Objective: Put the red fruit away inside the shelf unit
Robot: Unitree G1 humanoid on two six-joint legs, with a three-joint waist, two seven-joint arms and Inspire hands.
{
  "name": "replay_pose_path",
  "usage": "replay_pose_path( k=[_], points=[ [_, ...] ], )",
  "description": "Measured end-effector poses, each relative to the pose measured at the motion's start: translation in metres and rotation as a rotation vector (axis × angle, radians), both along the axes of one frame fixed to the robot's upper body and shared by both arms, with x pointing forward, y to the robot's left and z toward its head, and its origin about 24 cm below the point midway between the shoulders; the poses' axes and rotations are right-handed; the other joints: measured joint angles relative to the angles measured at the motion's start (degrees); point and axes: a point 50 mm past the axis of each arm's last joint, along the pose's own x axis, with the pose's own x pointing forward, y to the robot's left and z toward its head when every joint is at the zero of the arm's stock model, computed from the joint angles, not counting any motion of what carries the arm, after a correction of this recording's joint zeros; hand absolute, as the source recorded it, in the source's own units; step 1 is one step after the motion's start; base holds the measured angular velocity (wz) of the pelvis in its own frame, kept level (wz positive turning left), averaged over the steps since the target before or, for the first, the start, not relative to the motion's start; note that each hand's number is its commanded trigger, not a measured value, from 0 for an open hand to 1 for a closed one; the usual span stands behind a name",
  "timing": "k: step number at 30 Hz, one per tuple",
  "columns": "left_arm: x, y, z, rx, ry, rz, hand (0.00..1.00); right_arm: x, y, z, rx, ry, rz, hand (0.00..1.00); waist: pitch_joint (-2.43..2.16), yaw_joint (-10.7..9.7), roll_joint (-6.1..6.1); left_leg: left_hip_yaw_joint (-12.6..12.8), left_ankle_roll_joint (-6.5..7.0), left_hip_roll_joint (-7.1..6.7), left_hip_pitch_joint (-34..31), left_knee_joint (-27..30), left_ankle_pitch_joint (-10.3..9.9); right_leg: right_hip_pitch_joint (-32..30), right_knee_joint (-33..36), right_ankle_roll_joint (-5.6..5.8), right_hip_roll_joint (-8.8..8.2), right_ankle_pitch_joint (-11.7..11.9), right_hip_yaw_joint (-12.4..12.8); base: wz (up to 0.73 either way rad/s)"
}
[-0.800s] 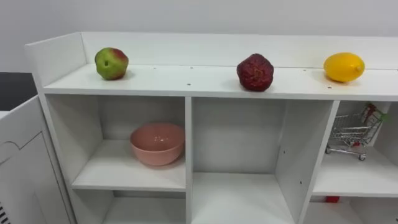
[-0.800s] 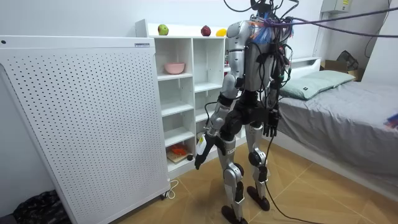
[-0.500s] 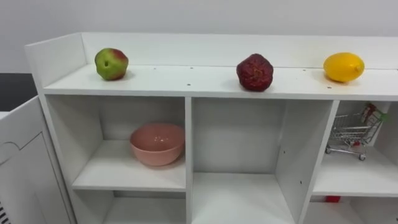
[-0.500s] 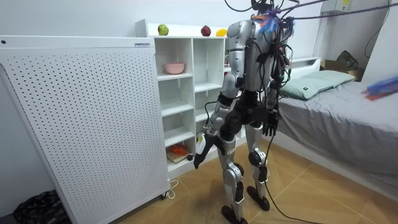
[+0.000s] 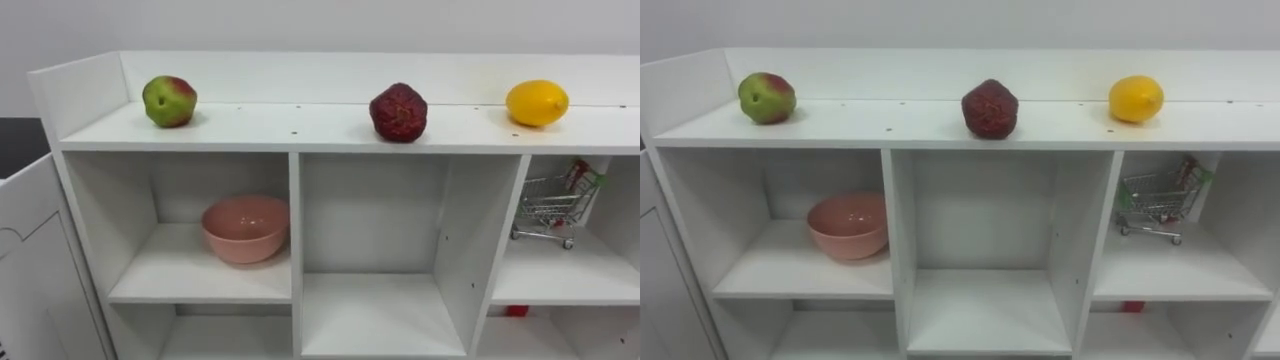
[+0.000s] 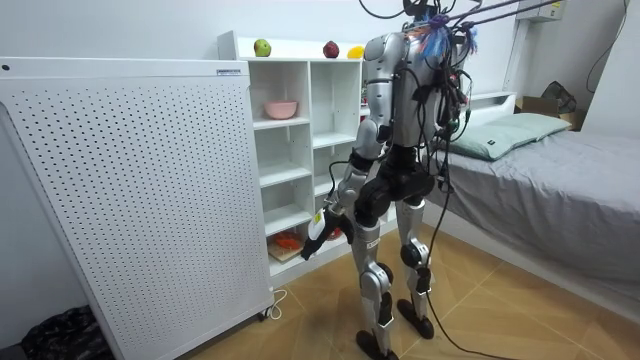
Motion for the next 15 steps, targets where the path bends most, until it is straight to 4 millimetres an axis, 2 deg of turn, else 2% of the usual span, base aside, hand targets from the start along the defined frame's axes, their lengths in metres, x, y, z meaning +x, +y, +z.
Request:
replay_pose_path(
  k=[2,3,8,10,15],
  points=[
    [0.0,0.001,0.001,0.007,-0.011,-0.004,0.0,0.014,0.005,0.02,-0.019,-0.122,0.015,0.0,-0.09,0.1,-0.16,0.0,0.0,0.02,-0.1,0.2,0.0,-0.1,0.0,-0.05,0.01,0.0,0.1,0.0],
    [0.0,0.001,0.001,0.011,-0.013,-0.005,0.0,0.021,0.008,0.031,-0.037,-0.184,0.028,0.0,-0.33,0.1,-0.02,0.0,0.0,0.05,-0.2,0.2,0.0,-0.2,0.1,-0.06,0.03,0.1,0.1,0.0],
    [0.002,0.005,0.002,0.022,-0.019,-0.008,0.0,0.039,0.017,0.076,-0.074,-0.418,0.042,0.0,-0.56,0.2,0.03,0.5,-0.01,0.39,-1.0,0.2,0.0,-0.9,0.2,-0.29,0.33,0.7,0.3,-0.05],
    [0.001,0.005,0.002,0.022,-0.019,-0.008,0.0,0.042,0.018,0.087,-0.084,-0.473,0.037,0.0,-0.68,0.4,0.42,0.7,0.0,0.44,-1.0,0.3,0.0,-0.9,0.2,-0.3,0.33,0.9,0.3,-0.05],
    [0.0,0.0,0.001,0.009,-0.014,-0.044,0.0,0.047,0.025,0.124,-0.119,-0.666,0.034,0.0,-0.62,1.3,2.24,0.9,0.01,0.62,-1.1,0.4,0.0,-0.9,0.4,-0.51,0.48,1.5,0.5,-0.03]
  ],
)
